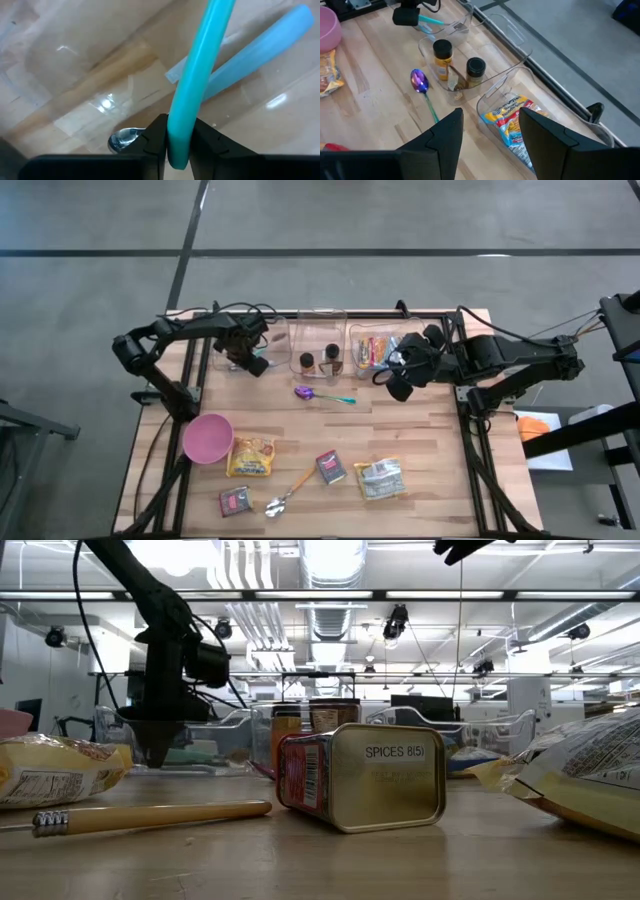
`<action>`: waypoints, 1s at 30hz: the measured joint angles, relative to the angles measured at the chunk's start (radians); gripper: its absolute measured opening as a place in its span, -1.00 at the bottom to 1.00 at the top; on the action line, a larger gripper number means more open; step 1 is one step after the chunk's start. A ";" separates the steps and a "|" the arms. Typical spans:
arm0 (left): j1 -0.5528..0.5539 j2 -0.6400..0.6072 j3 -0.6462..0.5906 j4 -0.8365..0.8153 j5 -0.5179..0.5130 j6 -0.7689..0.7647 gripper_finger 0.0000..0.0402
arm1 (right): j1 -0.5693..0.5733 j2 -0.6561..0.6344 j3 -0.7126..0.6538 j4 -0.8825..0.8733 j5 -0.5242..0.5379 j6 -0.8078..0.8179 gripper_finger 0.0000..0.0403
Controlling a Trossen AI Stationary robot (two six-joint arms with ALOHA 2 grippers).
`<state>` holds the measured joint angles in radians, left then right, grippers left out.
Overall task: Pick & Place Food Item
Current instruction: Put the light blue spoon into the left transparent bin
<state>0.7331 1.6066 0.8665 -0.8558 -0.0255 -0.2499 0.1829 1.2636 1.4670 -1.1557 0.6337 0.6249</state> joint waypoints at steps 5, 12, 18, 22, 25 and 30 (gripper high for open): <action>0.000 0.000 0.000 -0.002 0.007 0.000 -0.65 | 0.000 0.000 0.000 0.000 -0.013 0.000 -0.06; 0.000 0.000 0.000 -0.003 0.017 0.012 -0.64 | 0.000 0.000 0.000 0.000 -0.017 0.000 -0.06; 0.000 -0.001 0.000 -0.006 0.018 0.027 -0.64 | 0.000 0.000 0.000 0.000 -0.030 0.000 -0.06; 0.000 -0.001 0.000 -0.006 0.018 0.041 -0.63 | 0.000 0.000 0.000 0.000 -0.032 -0.004 -0.06; 0.000 -0.001 0.000 -0.005 0.022 0.053 -0.58 | 0.000 0.000 0.000 0.000 -0.032 -0.004 -0.06; 0.001 -0.002 0.001 -0.005 0.030 0.071 -0.35 | 0.000 0.000 0.000 0.000 -0.032 -0.008 -0.06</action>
<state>0.7337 1.6051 0.8673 -0.8612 0.0048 -0.1791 0.1833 1.2636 1.4670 -1.1557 0.6018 0.6169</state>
